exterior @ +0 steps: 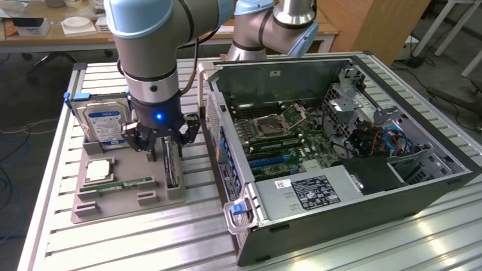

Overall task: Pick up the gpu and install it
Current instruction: 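Pick up the gpu and move the gpu toward the slot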

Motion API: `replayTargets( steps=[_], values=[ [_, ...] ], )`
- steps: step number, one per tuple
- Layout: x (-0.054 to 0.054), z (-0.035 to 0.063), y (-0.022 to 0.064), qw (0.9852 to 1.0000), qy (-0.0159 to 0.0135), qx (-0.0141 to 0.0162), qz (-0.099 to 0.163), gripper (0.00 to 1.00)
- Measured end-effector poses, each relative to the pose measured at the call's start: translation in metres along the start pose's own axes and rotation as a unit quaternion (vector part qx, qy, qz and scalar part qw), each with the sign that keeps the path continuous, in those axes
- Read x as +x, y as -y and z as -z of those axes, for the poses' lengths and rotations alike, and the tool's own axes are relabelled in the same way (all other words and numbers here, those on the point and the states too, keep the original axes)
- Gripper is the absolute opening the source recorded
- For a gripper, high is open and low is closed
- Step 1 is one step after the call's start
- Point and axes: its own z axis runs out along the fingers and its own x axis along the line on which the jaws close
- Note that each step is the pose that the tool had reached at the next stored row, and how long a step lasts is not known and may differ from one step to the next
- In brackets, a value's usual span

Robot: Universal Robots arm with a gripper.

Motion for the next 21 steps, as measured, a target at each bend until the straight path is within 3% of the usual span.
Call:
replayTargets(
  steps=[4,5,12,13,21],
  values=[
    [0.0,0.0,0.0,1.0,0.0,0.0,0.0,0.55],
    [0.0,0.0,0.0,1.0,0.0,0.0,0.0,0.45],
    [0.0,0.0,0.0,1.0,0.0,0.0,0.0,0.38],
    [0.0,0.0,0.0,1.0,0.0,0.0,0.0,0.31],
    [0.0,0.0,0.0,1.0,0.0,0.0,0.0,0.26]
  ],
)
